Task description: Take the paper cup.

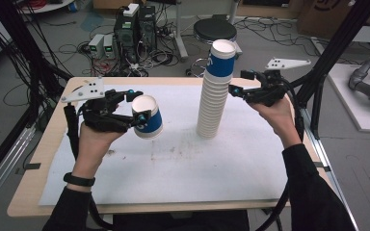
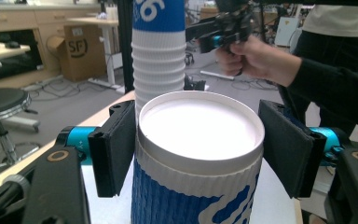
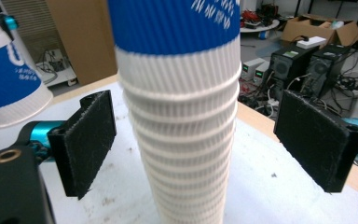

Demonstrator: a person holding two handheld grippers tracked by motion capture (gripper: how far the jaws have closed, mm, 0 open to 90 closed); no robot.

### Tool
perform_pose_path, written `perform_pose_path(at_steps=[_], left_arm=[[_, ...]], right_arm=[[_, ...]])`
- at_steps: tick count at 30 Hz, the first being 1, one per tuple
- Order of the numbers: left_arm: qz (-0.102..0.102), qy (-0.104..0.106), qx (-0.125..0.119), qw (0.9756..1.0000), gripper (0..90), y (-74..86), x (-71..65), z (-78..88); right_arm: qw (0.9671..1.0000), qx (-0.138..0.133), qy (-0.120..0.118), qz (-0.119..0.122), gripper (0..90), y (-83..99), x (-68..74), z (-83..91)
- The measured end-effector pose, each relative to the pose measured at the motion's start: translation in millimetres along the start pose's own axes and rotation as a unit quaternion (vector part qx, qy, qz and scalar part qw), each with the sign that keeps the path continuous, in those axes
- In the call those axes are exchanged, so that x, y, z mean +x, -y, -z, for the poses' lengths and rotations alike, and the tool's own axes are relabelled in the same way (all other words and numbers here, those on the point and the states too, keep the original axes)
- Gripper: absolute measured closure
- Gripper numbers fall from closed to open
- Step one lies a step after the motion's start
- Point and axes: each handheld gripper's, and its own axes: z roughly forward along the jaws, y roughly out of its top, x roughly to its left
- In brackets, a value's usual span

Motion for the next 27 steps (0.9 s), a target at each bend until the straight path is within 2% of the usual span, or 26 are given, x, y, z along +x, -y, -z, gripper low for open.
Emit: perform_pose_path(at_steps=[4, 7, 12, 18, 20, 22, 27], left_arm=[[0.004, 0.006, 0.005, 1.0, 30.1, 3.7, 0.3, -1.2], [0.007, 0.007, 0.01, 0.9999, 30.1, 7.3, 1.4, -1.8], [0.014, 0.007, 0.005, 0.9999, 30.1, 11.9, 3.2, -3.1], [0.011, 0.012, 0.013, 0.9998, 30.1, 16.5, 0.8, -7.4], [0.01, 0.013, 0.017, 0.9997, 30.1, 17.5, -0.1, -8.7], [0.009, 0.015, 0.02, 0.9996, 30.1, 18.1, -0.1, -9.3], [0.01, 0.015, 0.017, 0.9997, 30.1, 17.9, -1.3, -10.4]], right_arm=[[0.9999, 0.004, 0.008, 0.005, 13.0, 9.2, 7.6, 13.0], [0.9998, -0.006, 0.01, 0.014, 13.0, 16.9, 16.1, 20.5], [0.9996, -0.008, 0.02, 0.02, 13.0, 29.3, 28.7, 25.6], [0.9989, -0.023, 0.033, 0.025, 13.0, 41.9, 40.7, 29.1], [0.9987, -0.029, 0.032, 0.026, 13.0, 46.5, 45.6, 29.1], [0.999, -0.018, 0.027, 0.03, 13.0, 47.0, 47.4, 27.8], [0.9989, -0.036, 0.021, 0.02, 13.0, 51.5, 52.2, 31.2]])
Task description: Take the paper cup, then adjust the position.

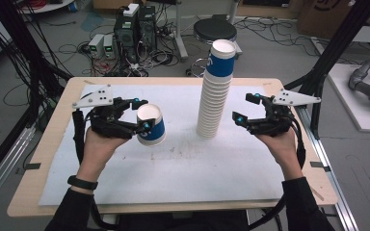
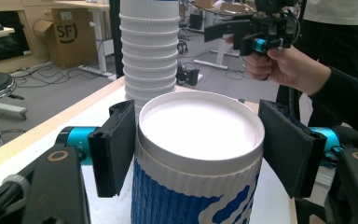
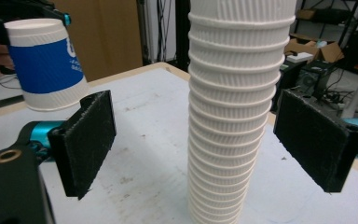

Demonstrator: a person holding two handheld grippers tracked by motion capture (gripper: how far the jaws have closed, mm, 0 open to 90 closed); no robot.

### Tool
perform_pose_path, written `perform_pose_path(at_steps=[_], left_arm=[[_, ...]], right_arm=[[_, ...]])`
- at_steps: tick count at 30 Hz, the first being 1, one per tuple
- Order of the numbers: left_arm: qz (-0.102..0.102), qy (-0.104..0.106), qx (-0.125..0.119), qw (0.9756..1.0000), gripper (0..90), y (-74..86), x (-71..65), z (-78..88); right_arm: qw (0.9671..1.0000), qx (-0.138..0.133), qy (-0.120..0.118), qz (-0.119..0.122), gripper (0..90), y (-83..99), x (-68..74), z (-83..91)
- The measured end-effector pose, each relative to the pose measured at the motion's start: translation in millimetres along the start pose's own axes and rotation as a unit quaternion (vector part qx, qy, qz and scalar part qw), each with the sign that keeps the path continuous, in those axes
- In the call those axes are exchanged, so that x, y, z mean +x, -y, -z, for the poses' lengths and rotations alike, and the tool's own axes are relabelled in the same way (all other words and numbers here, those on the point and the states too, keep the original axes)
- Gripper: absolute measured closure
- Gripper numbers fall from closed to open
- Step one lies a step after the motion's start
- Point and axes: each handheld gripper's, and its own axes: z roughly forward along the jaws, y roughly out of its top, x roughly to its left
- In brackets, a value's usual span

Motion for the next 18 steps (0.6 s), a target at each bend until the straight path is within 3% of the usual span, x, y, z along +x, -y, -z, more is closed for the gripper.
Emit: perform_pose_path(at_steps=[18], left_arm=[[0.008, 0.002, -0.015, 0.9999, 30.0, -2.5, -0.4, 1.5]], right_arm=[[0.9999, 0.013, -0.003, -0.002, 13.0, 10.4, 2.8, -0.7]])
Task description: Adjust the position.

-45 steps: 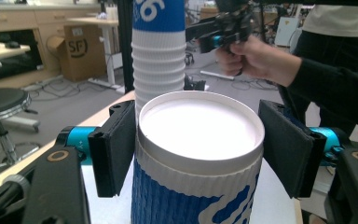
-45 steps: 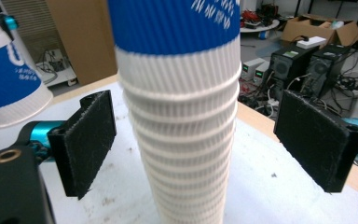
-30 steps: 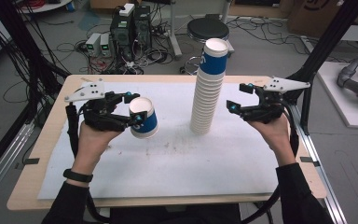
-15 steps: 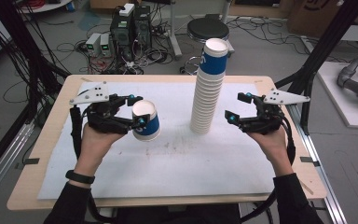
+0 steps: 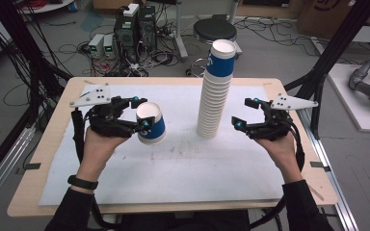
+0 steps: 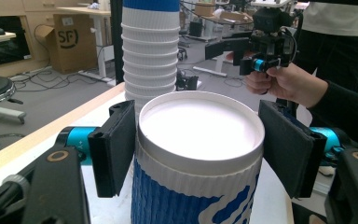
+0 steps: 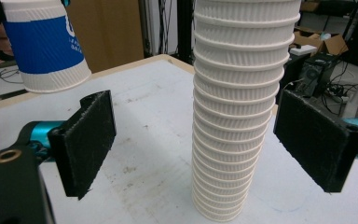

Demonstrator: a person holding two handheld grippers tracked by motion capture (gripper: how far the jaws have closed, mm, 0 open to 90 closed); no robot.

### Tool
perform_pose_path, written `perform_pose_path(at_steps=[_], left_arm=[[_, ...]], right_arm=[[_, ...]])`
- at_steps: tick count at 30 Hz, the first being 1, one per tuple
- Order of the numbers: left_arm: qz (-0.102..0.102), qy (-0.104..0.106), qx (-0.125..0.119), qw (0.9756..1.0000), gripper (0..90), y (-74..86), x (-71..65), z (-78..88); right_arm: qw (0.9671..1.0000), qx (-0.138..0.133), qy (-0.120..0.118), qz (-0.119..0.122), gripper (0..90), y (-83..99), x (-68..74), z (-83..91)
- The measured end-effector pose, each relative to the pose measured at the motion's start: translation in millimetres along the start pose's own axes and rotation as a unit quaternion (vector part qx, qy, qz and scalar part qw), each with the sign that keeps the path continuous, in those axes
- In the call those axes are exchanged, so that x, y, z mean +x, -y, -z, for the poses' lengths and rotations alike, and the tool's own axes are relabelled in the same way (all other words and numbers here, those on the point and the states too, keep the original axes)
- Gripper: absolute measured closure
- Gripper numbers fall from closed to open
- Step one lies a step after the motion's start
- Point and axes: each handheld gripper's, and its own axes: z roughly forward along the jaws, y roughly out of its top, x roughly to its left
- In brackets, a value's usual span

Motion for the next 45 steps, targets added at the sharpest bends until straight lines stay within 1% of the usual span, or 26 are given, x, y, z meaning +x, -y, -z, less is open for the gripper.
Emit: perform_pose_path(at_steps=[5, 8, 9, 12, 13, 14, 19, 21, 22, 23, 24, 25, 26, 29, 31, 32, 34, 38, 39, 40, 45], left_arm=[[0.0, 0.005, 0.007, 1.0, 30.1, 0.7, -0.1, -3.4], [-0.001, 0.007, 0.006, 1.0, 30.1, 0.4, -2.0, -5.7], [-0.003, 0.01, 0.008, 0.9999, 30.1, 0.2, -2.2, -6.2], [0.001, 0.015, 0.007, 0.9999, 30.1, 0.1, -3.9, -8.7], [0.001, 0.017, 0.008, 0.9998, 30.1, -0.2, -4.7, -10.0], [0.001, 0.017, 0.009, 0.9998, 30.1, -0.4, -5.6, -11.0], [-0.001, 0.027, 0.012, 0.9996, 30.1, -1.3, -10.5, -16.9], [0.003, 0.036, 0.01, 0.9993, 30.1, -1.2, -11.7, -19.7], [0.003, 0.038, 0.01, 0.9992, 30.1, -1.2, -12.1, -20.7], [0.006, 0.039, 0.01, 0.9992, 30.1, -1.3, -13.3, -22.4], [0.007, 0.039, 0.01, 0.9992, 30.1, -1.3, -14.2, -24.1], [0.004, 0.044, 0.011, 0.999, 30.1, -1.5, -14.6, -25.8], [0.006, 0.048, 0.01, 0.9988, 30.2, -1.5, -15.3, -27.4], [0.008, 0.053, 0.011, 0.9985, 30.1, -1.6, -17.8, -32.1], [0.013, 0.062, 0.007, 0.998, 30.1, -1.7, -18.5, -34.2], [0.015, 0.066, 0.002, 0.9977, 30.1, -1.8, -19.2, -35.6], [0.017, 0.067, 0.0, 0.9976, 30.1, -2.2, -20.2, -37.2], [0.018, 0.072, 0.0, 0.9973, 30.1, -2.1, -21.6, -40.4], [0.018, 0.073, 0.0, 0.9972, 30.1, -1.9, -22.3, -41.4], [0.018, 0.076, 0.001, 0.997, 30.2, -1.9, -22.5, -41.9], [0.02, 0.082, -0.006, 0.9964, 30.2, -1.8, -26.3, -45.5]], right_arm=[[1.0, 0.003, -0.005, 0.0, 13.0, 0.3, 1.0, -1.6], [1.0, 0.003, -0.008, 0.003, 13.0, 0.4, 2.2, -2.0], [0.9999, 0.004, -0.012, 0.002, 13.0, 0.6, 2.9, -2.1], [0.9997, 0.001, -0.026, 0.005, 13.0, 0.4, 4.3, -3.1], [0.9994, -0.001, -0.034, 0.005, 13.0, 0.1, 5.0, -3.5], [0.9991, -0.004, -0.043, 0.008, 13.0, -0.5, 6.2, -4.2], [0.997, -0.003, -0.077, 0.013, 13.0, -0.6, 11.7, -9.2], [0.9961, -0.001, -0.087, 0.013, 13.0, -0.4, 14.6, -11.7], [0.9951, 0.003, -0.098, 0.013, 13.0, -0.2, 17.8, -14.4], [0.9951, 0.003, -0.098, 0.013, 13.0, -0.2, 17.8, -14.4], [0.9944, 0.005, -0.104, 0.016, 13.0, -0.1, 19.6, -16.3], [0.9938, 0.006, -0.109, 0.018, 13.0, 0.1, 21.7, -18.2], [0.9928, 0.008, -0.118, 0.019, 13.0, 0.5, 24.5, -20.4], [0.9911, 0.017, -0.13, 0.024, 13.0, 1.5, 30.5, -26.6], [0.9894, 0.022, -0.141, 0.027, 13.0, 3.7, 34.9, -32.8], [0.9886, 0.027, -0.146, 0.025, 13.0, 4.5, 36.7, -34.8], [0.9868, 0.034, -0.156, 0.027, 13.0, 6.7, 41.8, -41.1], [0.9838, 0.035, -0.173, 0.029, 13.0, 9.0, 50.8, -49.8], [0.9837, 0.033, -0.174, 0.031, 13.0, 9.3, 52.4, -51.2], [0.9825, 0.033, -0.181, 0.03, 13.0, 10.0, 54.9, -53.6], [0.9795, 0.04, -0.195, 0.03, 13.0, 11.8, 63.3, -62.4]])
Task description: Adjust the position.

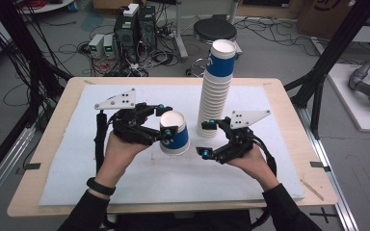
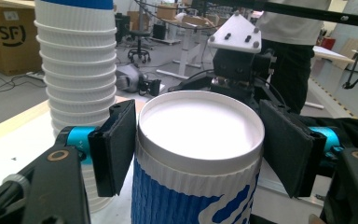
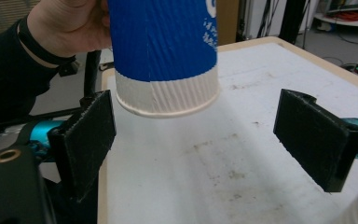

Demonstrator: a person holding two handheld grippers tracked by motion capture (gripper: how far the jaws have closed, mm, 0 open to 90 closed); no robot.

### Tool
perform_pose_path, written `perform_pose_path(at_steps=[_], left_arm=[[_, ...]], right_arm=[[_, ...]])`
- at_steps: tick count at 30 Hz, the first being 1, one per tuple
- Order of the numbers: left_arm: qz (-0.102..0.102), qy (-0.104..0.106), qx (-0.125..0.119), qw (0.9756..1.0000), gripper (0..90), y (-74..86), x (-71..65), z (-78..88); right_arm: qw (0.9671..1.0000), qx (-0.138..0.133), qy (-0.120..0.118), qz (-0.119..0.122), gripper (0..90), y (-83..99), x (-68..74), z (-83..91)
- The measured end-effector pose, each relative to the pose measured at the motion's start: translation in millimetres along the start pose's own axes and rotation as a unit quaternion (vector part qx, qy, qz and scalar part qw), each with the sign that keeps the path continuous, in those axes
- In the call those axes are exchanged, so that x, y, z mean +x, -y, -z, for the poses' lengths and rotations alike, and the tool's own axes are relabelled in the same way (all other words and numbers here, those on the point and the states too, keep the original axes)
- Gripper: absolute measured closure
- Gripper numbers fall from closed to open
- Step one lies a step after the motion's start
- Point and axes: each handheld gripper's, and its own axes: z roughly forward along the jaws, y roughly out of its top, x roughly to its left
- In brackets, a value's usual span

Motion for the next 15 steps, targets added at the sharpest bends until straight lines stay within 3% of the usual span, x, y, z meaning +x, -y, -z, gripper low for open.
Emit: perform_pose_path(at_steps=[9, 15], left_arm=[[-0.002, 0.007, -0.006, 1.0, 30.2, 0.7, -4.6, -7.3], [-0.004, 0.016, -0.004, 0.9999, 30.2, 1.7, -6.5, -12.5]], right_arm=[[0.9994, -0.008, -0.029, -0.019, 13.0, 0.4, 6.0, -13.4], [0.9991, -0.004, -0.032, -0.026, 13.0, 0.4, 8.5, -20.8]])
